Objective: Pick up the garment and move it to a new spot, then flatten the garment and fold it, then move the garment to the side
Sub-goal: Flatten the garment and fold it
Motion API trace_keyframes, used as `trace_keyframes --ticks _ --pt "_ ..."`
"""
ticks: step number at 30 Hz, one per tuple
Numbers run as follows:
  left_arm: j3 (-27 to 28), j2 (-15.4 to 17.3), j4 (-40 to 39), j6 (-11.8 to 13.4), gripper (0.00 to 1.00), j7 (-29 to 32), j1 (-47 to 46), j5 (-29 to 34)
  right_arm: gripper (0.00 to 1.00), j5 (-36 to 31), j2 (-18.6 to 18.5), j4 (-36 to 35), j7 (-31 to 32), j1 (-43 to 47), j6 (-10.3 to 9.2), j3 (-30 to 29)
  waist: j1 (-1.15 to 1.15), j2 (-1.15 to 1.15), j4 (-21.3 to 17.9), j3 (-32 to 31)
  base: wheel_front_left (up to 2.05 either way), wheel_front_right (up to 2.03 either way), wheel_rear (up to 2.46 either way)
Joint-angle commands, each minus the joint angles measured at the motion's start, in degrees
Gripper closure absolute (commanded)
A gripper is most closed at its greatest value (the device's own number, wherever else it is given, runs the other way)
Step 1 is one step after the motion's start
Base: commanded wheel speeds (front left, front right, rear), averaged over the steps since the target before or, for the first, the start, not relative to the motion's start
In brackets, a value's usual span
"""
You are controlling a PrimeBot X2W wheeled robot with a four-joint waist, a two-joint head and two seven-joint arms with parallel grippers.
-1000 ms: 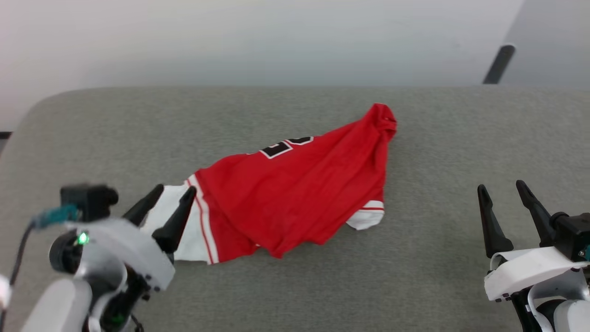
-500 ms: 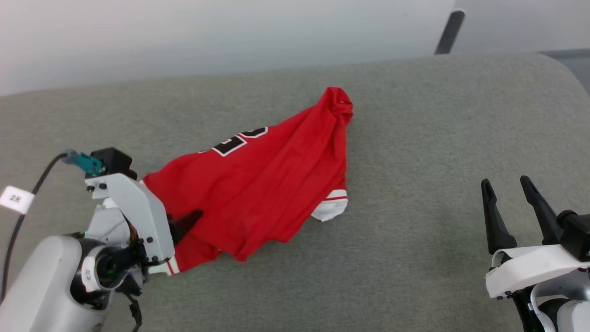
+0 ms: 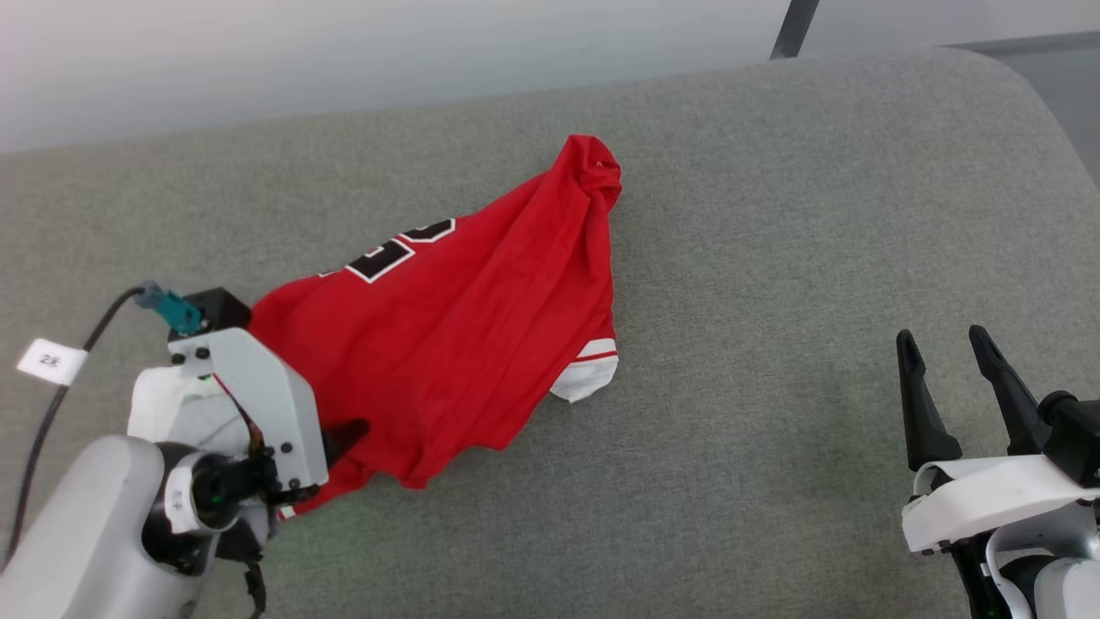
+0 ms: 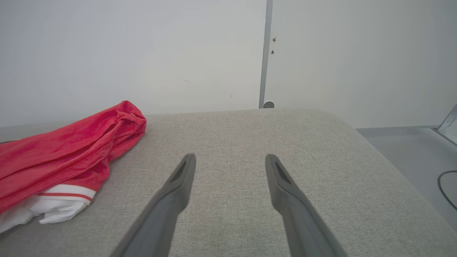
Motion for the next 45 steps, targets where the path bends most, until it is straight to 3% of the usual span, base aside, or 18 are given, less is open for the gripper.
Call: trace_keyframes --ticks 1,3,4,6,8,26,36,45 --pt "0.1 -0.4 0.0 -0.3 0.0 -0.2 -0.6 -0.5 0.0 0.0 0.2 0.1 -0.3 -0.7 -0.04 -0.1 0.0 0.0 -0.1 0.3 0.0 0.0 0.0" --pt "0.2 -0.6 0.3 -0.8 0.05 -0.7 -0.9 -0.7 0.0 0.0 0.2 0.2 -0.5 -1.0 -0.04 -0.1 0.0 0.0 -0.1 0.6 0.0 0.0 0.0" --pt "0.2 -0.6 0.5 -1.0 0.42 -0.9 -1.0 -0.6 0.0 -0.1 0.2 0.3 -0.5 -1.0 -0.04 -0.1 0.0 0.0 -0.1 0.7 0.0 0.0 0.0" --pt "0.3 -0.9 0.8 -1.6 0.76 -1.1 -1.2 -0.9 0.0 -0.1 0.2 0.4 -0.6 -1.1 -0.04 -0.1 0.0 0.0 0.0 0.8 0.0 0.0 0.0" --pt "0.1 -0.9 1.0 -2.0 1.0 -1.0 -1.5 -1.2 0.0 -0.1 0.2 0.6 -0.6 -1.4 -0.04 -0.2 0.0 0.0 0.1 0.9 0.0 0.0 0.0" --pt "0.5 -0.2 -0.3 -4.2 1.0 -1.6 -8.6 -0.1 0.0 -0.3 0.6 1.2 -1.0 -1.7 -0.04 -0.5 0.0 0.0 0.3 0.8 0.0 0.0 0.0" --pt "0.2 -1.4 5.5 -10.0 1.0 -6.5 -20.7 2.0 0.0 0.3 0.7 1.2 -1.2 -2.4 -0.04 0.8 0.0 0.0 -2.1 3.0 0.0 0.0 0.0" --pt "-0.1 -2.4 18.6 -15.9 1.0 -15.1 -31.1 5.6 0.0 1.2 1.0 1.7 -2.1 -3.7 -0.04 2.2 0.0 0.0 -5.8 7.0 0.0 0.0 0.0"
